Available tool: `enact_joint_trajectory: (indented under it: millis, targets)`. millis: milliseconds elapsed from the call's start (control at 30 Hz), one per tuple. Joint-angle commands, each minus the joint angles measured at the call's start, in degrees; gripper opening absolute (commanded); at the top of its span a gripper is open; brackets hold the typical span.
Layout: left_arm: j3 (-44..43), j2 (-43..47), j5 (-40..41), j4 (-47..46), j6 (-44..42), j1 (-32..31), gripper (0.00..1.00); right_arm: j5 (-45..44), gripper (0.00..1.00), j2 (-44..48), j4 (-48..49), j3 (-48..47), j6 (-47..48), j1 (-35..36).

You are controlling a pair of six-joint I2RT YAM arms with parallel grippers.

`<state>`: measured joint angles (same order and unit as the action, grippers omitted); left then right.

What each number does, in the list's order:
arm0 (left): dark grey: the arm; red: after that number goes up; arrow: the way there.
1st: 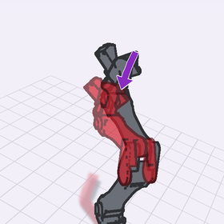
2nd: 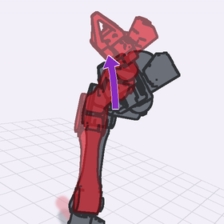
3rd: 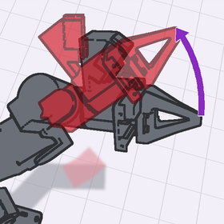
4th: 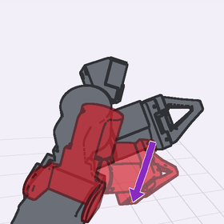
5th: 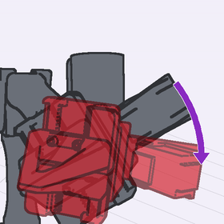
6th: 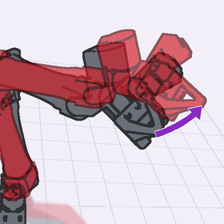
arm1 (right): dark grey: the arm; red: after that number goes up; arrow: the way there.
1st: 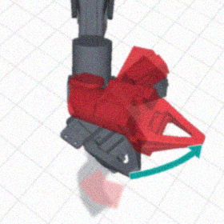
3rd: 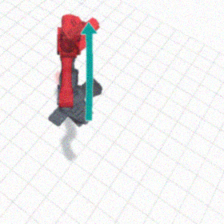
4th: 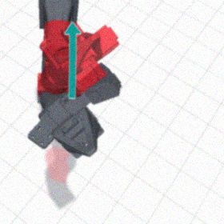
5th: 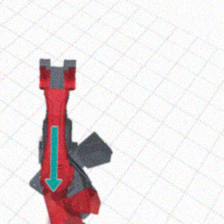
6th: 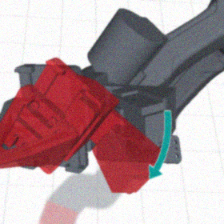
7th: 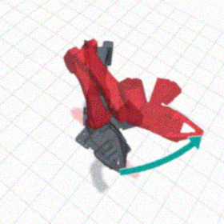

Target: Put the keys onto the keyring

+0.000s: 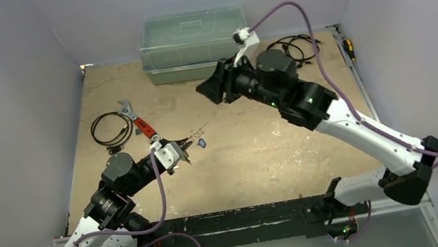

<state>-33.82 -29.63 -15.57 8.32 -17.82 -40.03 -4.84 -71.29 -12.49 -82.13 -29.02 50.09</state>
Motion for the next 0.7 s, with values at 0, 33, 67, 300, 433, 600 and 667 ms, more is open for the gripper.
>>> enact_joint_trajectory:
  millis: [0, 33, 67, 300, 433, 600, 667]
  targets:
    - [0.01, 0.69, 1.25, -3.38, -1.25, 0.23, 0.0, 13.09, 0.45, -7.14, -15.39, -6.57, -7.92, 0.06]
    - [-0.07, 0.37, 1.18, -3.39, -1.19, 0.22, 0.0, 14.42, 0.42, -8.65, -17.01, -8.11, -8.11, 0.09]
    - [-0.23, 0.1, 1.16, -3.35, -1.18, 0.26, 0.0, 15.49, 0.39, -10.08, -18.63, -9.31, -8.23, 0.07]
    - [-0.42, -1.22, 0.24, -3.31, -0.78, 0.22, 0.0, 19.04, 0.37, -13.74, -21.73, -10.8, -9.27, 0.04]
    - [-0.7, -1.94, -0.15, -3.35, -0.64, 0.27, 0.0, 21.04, 0.37, -15.2, -22.79, -11.06, -10.08, 0.08]
    - [-0.76, -2.08, -0.34, -3.23, -0.48, 0.24, 0.0, 21.36, 0.38, -15.35, -23.31, -10.21, -10.14, 0.1]
    - [-0.66, -2.01, -0.34, -3.22, -0.41, 0.22, 0.0, 21.22, 0.38, -14.97, -23.14, -9.57, -10.29, 0.1]
